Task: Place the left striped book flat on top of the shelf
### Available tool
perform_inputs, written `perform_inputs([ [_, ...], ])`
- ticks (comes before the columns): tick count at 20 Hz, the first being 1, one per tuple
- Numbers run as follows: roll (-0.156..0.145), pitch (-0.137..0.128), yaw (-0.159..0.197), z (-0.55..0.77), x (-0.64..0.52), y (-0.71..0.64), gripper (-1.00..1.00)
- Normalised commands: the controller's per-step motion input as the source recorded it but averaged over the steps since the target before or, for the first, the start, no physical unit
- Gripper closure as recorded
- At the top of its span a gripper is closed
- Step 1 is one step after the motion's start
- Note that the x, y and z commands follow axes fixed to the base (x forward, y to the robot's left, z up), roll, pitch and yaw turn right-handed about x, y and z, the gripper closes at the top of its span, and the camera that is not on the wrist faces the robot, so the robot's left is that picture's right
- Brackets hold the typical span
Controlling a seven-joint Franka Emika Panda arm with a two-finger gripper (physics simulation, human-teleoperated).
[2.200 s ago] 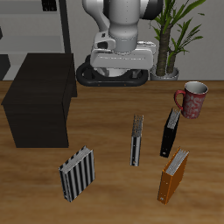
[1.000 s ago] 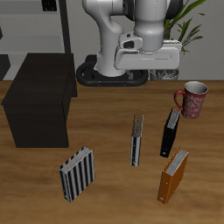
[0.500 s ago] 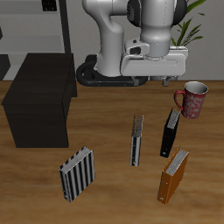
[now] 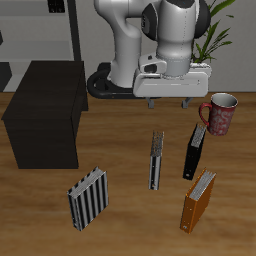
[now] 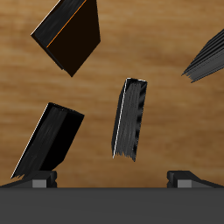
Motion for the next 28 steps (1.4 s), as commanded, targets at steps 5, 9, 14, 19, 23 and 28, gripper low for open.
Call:
perform_inputs([
  [5,0.008,0.013,-0.018,-0.09,0.16,-0.15,-1.00],
  [9,0.001,0.003,-0.008,-0.12,0.14,-0.06,-1.00],
  [14,-0.003,-0.003,0.000,-0.22,0.09,-0.01,-1.00],
  [19,0.011,0.016,-0.013,-0.23,0.08,0.02,-1.00],
  [23,-0.011,0.011,-0.020,-0.21,0.08,-0.01,-1.00],
  [28,-0.008,0.011,-0.015,-0.16,0.05,-0.06,-1.00],
])
